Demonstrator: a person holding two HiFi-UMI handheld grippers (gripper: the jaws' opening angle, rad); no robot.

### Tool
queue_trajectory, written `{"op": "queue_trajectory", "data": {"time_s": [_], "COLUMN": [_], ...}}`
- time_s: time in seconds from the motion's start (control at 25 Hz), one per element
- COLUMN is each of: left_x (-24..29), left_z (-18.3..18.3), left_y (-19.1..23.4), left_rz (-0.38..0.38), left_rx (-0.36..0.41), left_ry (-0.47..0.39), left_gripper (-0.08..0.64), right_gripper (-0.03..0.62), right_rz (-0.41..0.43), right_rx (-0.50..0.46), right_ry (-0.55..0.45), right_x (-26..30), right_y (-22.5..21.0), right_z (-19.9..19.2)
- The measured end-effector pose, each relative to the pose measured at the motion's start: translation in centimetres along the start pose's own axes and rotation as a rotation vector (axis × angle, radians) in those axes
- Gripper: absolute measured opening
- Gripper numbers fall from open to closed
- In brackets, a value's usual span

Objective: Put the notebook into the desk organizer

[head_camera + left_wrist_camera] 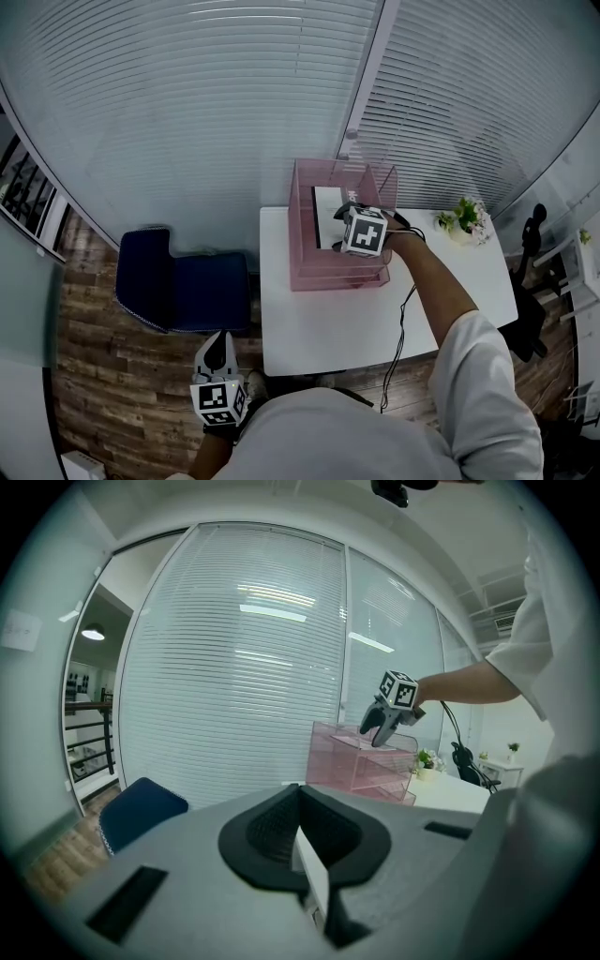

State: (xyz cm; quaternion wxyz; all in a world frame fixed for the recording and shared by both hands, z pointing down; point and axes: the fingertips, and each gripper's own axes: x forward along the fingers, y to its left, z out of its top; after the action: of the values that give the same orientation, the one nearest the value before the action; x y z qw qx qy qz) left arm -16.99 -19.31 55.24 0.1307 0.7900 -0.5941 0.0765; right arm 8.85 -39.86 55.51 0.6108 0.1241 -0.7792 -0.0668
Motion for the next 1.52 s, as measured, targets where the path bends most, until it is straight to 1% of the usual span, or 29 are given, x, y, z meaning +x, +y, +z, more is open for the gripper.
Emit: {"op": "queue_trajectory", "data": {"time_s": [0.08, 0.2, 0.36, 0.44, 0.48, 0.68, 0.84, 1.0, 1.12, 1.28, 1.44, 1.52], "left_x": [0.2, 0.8, 1.2, 1.5, 1.6, 2.4, 3.1, 3.7, 4.2, 4.6, 4.9, 5.0], "left_z": [0.1, 0.4, 0.6, 0.8, 0.9, 1.5, 2.0, 2.5, 2.7, 3.1, 3.5, 3.6], "left_y": [-0.1, -0.7, -1.4, -1.8, -2.0, -3.1, -3.9, -4.6, -5.3, -6.1, -6.6, -6.7], "left_rz": [-0.004, -0.016, -0.035, -0.045, -0.051, -0.079, -0.104, -0.126, -0.143, -0.16, -0.167, -0.165], "left_rx": [0.002, 0.007, 0.017, 0.023, 0.027, 0.049, 0.064, 0.081, 0.093, 0.108, 0.119, 0.122], "left_ry": [-0.001, -0.001, -0.002, -0.003, -0.004, -0.009, -0.009, -0.01, -0.01, -0.012, -0.015, -0.015], "left_gripper": [0.008, 0.008, 0.008, 0.008, 0.008, 0.008, 0.008, 0.008, 0.008, 0.008, 0.008, 0.008], "right_gripper": [0.31, 0.274, 0.172, 0.103, 0.081, 0.021, 0.017, 0.015, 0.015, 0.015, 0.015, 0.014], "right_rz": [-0.021, -0.075, -0.18, -0.23, -0.252, -0.367, -0.466, -0.546, -0.599, -0.651, -0.681, -0.697], "right_rx": [0.026, 0.065, 0.122, 0.153, 0.167, 0.262, 0.333, 0.407, 0.457, 0.538, 0.629, 0.663], "right_ry": [-0.023, -0.06, -0.127, -0.163, -0.182, -0.304, -0.418, -0.548, -0.602, -0.661, -0.74, -0.765], "right_x": [-0.5, -1.5, -3.5, -4.8, -5.4, -9.3, -12.7, -15.7, -16.9, -17.9, -18.8, -19.1], "right_y": [-0.6, -1.3, -1.7, -1.7, -1.6, -0.5, 1.4, 3.9, 5.8, 7.8, 9.2, 9.9], "right_z": [0.1, 0.1, 0.1, 0.0, -0.1, -0.4, -0.9, -1.4, -2.5, -4.0, -5.0, -5.5]}}
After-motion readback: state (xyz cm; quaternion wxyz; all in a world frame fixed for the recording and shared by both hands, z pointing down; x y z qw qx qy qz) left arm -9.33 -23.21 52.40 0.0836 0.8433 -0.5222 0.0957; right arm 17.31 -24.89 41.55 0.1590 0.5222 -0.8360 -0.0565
